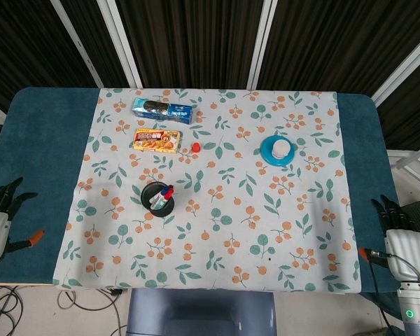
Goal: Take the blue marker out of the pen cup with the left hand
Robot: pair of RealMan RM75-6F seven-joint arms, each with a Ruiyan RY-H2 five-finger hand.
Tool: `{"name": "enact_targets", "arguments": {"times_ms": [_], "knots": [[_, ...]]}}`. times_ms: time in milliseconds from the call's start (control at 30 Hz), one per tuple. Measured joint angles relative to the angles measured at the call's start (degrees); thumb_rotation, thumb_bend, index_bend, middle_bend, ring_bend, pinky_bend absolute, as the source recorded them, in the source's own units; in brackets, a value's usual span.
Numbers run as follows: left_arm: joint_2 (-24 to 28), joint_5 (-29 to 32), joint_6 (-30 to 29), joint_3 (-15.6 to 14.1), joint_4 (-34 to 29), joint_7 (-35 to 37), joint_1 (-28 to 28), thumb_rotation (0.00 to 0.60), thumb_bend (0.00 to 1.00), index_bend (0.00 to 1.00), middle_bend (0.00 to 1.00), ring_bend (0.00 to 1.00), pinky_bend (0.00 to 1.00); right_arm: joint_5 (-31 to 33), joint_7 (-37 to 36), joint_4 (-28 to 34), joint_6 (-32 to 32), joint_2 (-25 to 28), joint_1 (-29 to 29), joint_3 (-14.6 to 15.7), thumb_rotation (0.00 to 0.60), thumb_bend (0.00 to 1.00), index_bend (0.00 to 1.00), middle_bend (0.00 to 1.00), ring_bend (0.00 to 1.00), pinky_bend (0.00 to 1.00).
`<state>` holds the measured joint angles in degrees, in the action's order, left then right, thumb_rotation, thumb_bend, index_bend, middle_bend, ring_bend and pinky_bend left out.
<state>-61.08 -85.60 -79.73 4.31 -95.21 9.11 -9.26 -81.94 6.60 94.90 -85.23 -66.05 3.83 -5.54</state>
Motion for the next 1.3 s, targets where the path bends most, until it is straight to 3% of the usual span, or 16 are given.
{"name": "enact_targets", "arguments": {"times_ms": [400, 533, 700, 967, 1300], "knots": [[4.63, 6.39, 18.93, 6.35, -7.19, 4.26, -13.72, 0.6, 0.22, 0.29, 0.0, 0.0, 0.0, 0.22, 0.11, 0.08, -0.09, -0.07, -0.08, -0.06, 0.6, 0.12, 0.1, 0.01, 0.06, 0.17], [3.78, 12.61, 24.83, 8.16, -8.48, 4.38, -18.18, 0.6, 0.22, 0.3, 0.0, 0.0, 0.0, 0.29, 0.24, 0.07, -0.05, -0.09, -0.06, -0.08, 0.6, 0.12, 0.1, 0.01, 0.06, 0.17], [-1.11, 23.26, 30.46, 9.52, -8.22, -0.1, -24.72, 0.6, 0.22, 0.3, 0.0, 0.0, 0.0, 0.37, 0.05, -0.02, -0.14, -0.03, -0.13, -0.15, 0.6, 0.12, 0.1, 0.01, 0.06, 0.17], [-9.67, 35.12, 32.86, 10.34, -6.35, -7.89, -32.08, 0.6, 0.28, 0.33, 0.0, 0.0, 0.0, 0.4, -0.49, -0.1, -0.31, 0.15, -0.27, -0.19, 0.6, 0.12, 0.1, 0.01, 0.06, 0.17], [-15.31, 40.82, 29.4, 10.15, -5.34, -13.67, -35.62, 0.6, 0.28, 0.38, 0.0, 0.0, 0.0, 0.22, -0.71, -0.01, -0.37, 0.29, -0.33, -0.14, 0.6, 0.12, 0.1, 0.01, 0.06, 0.17]]}}
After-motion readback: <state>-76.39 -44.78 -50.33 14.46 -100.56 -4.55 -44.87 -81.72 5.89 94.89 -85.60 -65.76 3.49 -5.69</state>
